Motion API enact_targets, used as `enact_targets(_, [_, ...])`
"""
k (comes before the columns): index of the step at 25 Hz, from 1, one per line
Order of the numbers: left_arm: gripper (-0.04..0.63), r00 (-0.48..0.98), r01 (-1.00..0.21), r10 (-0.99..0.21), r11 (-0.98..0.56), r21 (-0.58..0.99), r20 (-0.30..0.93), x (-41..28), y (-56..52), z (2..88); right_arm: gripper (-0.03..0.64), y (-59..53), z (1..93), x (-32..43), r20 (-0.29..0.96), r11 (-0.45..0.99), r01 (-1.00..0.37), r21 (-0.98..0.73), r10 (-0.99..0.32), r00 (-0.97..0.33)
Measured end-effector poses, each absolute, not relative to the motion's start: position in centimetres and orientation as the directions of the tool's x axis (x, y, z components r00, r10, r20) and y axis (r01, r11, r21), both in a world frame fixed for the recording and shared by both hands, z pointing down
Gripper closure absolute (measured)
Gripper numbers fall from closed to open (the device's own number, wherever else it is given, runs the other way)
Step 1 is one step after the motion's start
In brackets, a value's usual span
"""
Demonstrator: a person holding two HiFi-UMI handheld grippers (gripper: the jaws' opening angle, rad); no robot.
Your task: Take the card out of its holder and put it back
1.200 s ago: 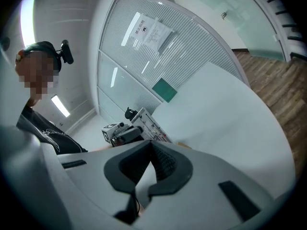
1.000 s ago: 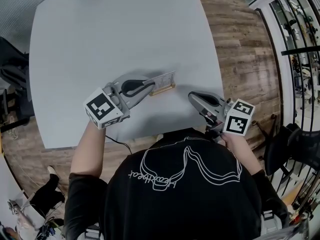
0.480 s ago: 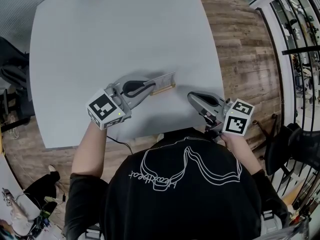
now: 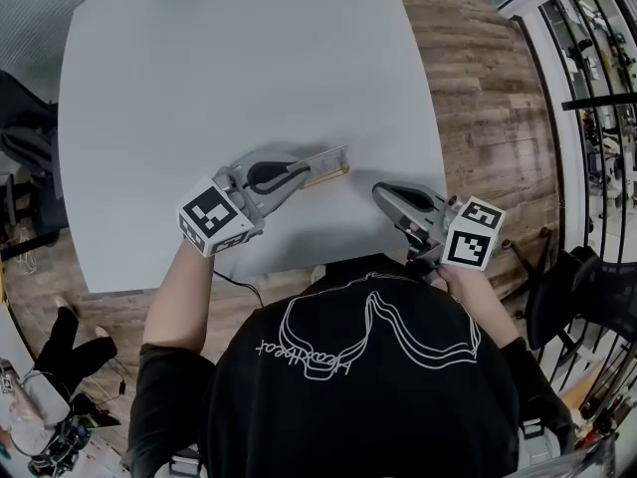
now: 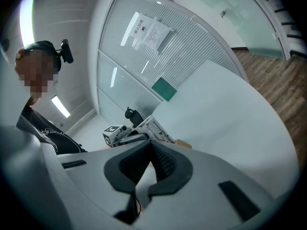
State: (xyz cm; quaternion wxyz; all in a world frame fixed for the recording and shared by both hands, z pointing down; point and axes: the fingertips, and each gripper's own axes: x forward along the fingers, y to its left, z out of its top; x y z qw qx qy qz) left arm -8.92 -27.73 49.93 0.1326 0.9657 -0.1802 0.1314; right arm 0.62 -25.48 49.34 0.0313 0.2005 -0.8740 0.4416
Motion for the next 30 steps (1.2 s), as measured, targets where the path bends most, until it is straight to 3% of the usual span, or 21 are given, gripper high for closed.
enact_targets(19, [0.565, 0.884, -0.423, -0.344, -0.876, 0.232, 0.315, -8.9, -28.1, 51.0, 0.607, -25.0, 49.6, 0.7, 0.234, 0.523, -0.377, -0.764, -0.320, -0.918])
enact_targets(23, [0.480, 0.876, -0.465, -0.395, -0.844, 0.268, 0.278, -9.8, -28.5, 50.7, 0.607, -24.9, 49.5, 0.5, 0.232, 0.529, -0.379, -0.759, -0.324, -0.917])
enact_targets(30, [0.449, 0.828, -0.560, -0.512, -0.769, 0.308, 0.229, -11.2, -28.5, 49.7, 0.607, -24.0, 49.1, 0.2, 0.207, 0.552, -0.359, -0.752, -0.320, -0.925])
